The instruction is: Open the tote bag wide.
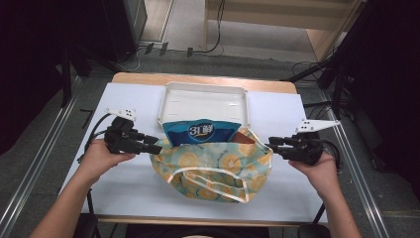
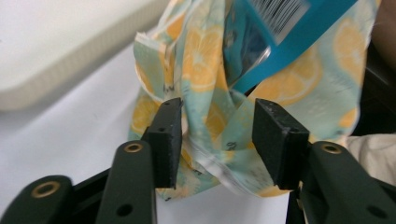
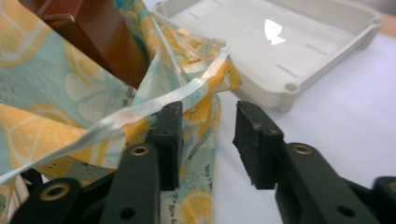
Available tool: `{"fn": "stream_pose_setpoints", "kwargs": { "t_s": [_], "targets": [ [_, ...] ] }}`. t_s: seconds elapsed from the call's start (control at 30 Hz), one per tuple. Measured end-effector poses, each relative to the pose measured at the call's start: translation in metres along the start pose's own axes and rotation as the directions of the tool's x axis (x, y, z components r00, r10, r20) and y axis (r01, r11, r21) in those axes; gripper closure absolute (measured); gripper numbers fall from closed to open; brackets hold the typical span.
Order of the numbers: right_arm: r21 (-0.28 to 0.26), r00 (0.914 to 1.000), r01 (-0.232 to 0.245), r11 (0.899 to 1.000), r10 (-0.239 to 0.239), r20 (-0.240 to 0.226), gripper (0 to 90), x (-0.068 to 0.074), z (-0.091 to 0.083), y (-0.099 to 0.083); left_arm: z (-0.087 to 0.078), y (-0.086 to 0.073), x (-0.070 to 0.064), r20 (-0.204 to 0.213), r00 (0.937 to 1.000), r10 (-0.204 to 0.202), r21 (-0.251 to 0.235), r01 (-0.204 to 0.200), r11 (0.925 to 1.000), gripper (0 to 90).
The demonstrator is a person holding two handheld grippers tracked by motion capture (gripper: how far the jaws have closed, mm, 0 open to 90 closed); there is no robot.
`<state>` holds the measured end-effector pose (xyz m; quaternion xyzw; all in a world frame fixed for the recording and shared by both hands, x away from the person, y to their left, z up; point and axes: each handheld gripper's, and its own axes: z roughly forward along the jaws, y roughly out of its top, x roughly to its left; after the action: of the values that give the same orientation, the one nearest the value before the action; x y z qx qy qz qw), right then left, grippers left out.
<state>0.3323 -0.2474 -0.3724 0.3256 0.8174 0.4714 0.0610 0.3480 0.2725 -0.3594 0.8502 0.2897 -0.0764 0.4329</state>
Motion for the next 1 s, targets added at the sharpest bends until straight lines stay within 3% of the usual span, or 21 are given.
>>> {"fn": "stream_pose_setpoints", "kwargs": {
  "t_s": [0.2,0.4,0.6,0.87,1.0],
  "targets": [
    [-0.028,0.9998,0.019,0.999,-0.019,0.009,60.7,0.005,-0.024,0.016,-0.015,0.011,-0.017,-0.004,0.9990,0.044,-0.024,-0.044,0.9988,46.5],
    [-0.058,0.9978,0.057,0.997,-0.059,-0.032,60.1,0.022,-0.039,0.032,-0.006,0.018,-0.031,0.015,0.9980,0.062,-0.016,-0.061,0.9980,41.5],
    [-0.042,0.9915,0.099,0.994,-0.102,-0.081,54.8,0.039,-0.029,0.038,0.011,0.020,-0.036,0.042,0.9966,0.071,0.006,-0.071,0.9975,38.5],
    [-0.014,0.9811,0.128,0.992,-0.129,-0.144,41.0,0.050,-0.010,0.035,0.029,0.015,-0.032,0.043,0.9971,0.062,0.032,-0.064,0.9975,37.3],
    [0.005,0.9774,0.143,0.990,-0.140,-0.158,39.6,0.054,-0.003,0.033,0.037,0.011,-0.031,0.049,0.9976,0.050,0.048,-0.052,0.9975,38.2]
  ]
}}
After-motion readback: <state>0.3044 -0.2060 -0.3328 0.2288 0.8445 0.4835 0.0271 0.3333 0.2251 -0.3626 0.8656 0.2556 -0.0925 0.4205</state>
